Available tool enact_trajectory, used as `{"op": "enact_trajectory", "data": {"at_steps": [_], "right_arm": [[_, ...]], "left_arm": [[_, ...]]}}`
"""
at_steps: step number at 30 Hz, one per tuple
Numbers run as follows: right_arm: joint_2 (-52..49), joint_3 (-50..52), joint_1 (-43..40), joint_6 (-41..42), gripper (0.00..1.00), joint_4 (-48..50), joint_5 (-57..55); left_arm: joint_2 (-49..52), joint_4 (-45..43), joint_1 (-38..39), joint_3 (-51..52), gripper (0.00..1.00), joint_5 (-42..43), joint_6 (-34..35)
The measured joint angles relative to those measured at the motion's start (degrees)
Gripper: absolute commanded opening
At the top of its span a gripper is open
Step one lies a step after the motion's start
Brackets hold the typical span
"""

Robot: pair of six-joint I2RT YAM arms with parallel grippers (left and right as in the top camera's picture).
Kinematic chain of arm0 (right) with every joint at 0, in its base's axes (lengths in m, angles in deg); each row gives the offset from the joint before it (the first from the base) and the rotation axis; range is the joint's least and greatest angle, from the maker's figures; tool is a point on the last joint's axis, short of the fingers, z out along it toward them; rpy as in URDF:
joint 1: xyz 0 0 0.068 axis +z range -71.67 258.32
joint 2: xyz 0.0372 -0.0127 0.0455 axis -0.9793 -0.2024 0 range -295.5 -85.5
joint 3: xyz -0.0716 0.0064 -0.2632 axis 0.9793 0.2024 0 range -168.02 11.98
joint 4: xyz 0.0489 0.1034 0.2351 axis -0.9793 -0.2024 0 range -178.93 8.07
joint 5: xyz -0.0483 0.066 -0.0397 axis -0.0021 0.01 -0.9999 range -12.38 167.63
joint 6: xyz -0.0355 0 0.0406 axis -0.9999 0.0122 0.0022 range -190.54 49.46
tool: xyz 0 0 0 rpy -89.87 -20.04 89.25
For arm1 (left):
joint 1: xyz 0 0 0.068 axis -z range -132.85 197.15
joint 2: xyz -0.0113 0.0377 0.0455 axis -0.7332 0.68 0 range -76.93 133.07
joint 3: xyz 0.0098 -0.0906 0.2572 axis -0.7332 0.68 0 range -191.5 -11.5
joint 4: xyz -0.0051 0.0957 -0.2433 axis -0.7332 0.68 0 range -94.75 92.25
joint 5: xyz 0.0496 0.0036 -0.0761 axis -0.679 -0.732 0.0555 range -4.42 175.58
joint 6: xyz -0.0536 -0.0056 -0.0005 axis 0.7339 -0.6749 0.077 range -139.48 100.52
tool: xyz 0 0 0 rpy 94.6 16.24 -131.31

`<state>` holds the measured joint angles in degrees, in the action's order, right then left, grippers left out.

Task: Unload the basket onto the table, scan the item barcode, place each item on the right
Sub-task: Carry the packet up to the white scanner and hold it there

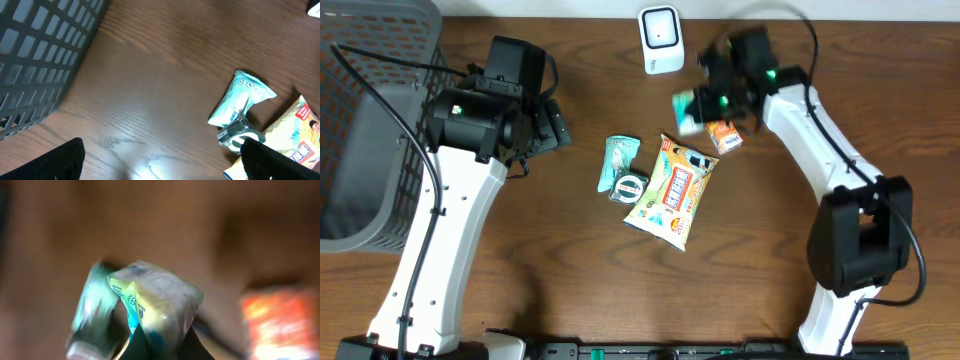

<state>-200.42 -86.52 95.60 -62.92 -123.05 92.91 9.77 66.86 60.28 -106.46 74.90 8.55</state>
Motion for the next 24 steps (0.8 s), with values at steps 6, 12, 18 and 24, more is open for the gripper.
{"op": "enact_trajectory", "data": {"at_steps": [6, 12, 18, 24], "right_arm": [[-2.51, -11.10, 3.61, -1.88, 0.01, 5.86, -14.78], [-16.70, -29.92, 3.56, -7.39, 0.01, 7.58, -19.39], [-27.98, -35.01, 4.26, -19.06, 0.01, 15.65, -26.56], [-30.18, -35.10, 6.32, -29.00, 0.01, 17.44, -29.83]], "left_arm": [[0.00, 0.02, 0.00, 0.00, 0.98, 0.00, 0.00], [0.00, 0.00, 0.00, 0.00, 0.98, 0.00, 0.00], [0.00, 0.00, 0.00, 0.00, 0.98, 0.00, 0.00], [0.00, 0.00, 0.00, 0.00, 0.98, 0.00, 0.00]]}}
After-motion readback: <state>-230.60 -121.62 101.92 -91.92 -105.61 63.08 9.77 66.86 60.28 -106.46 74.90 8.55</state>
